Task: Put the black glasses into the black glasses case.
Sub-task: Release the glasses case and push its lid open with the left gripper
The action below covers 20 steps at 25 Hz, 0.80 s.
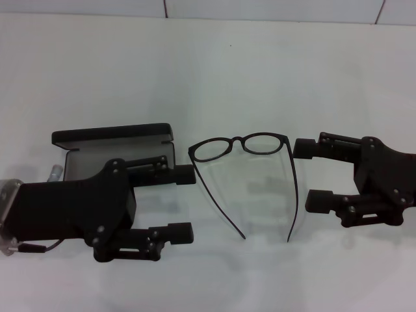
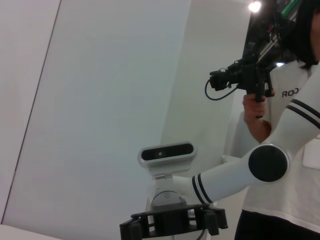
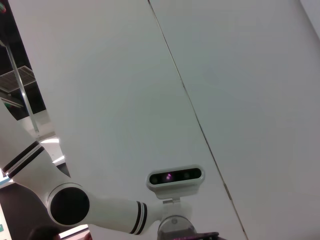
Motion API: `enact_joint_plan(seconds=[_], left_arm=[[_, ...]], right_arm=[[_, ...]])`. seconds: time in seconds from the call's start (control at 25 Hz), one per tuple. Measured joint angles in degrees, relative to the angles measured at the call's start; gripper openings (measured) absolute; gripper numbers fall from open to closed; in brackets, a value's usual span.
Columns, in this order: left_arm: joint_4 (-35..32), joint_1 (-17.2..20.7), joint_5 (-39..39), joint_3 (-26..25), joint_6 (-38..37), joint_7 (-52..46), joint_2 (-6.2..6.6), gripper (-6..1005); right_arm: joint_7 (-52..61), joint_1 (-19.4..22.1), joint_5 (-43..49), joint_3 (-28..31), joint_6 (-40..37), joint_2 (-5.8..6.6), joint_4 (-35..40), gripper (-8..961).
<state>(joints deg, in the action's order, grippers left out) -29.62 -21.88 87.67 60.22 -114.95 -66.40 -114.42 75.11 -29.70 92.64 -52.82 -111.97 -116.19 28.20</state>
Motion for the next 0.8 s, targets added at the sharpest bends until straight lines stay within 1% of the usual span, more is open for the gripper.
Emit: enact_joint_plan(seconds=[0.64, 0.72, 0.8], left_arm=[[0.0, -0.4, -0.3, -0.6, 0.2, -1.1, 0.0, 768], [-0.2, -0.5, -0.4, -2.1, 0.2, -1.7, -0.1, 767], [-1.7, -0.5, -0.4, -5.1, 0.1, -4.8, -0.39, 766]], right_arm=[[-0.6, 0.0, 0.0, 0.0, 1.3, 0.0, -0.7, 854], [-0.6, 0.1, 0.0, 0.0, 1.8, 0.0, -0.7, 852], [-0.6, 0.3, 0.0, 0.3, 2.5, 0.07, -0.7, 850]])
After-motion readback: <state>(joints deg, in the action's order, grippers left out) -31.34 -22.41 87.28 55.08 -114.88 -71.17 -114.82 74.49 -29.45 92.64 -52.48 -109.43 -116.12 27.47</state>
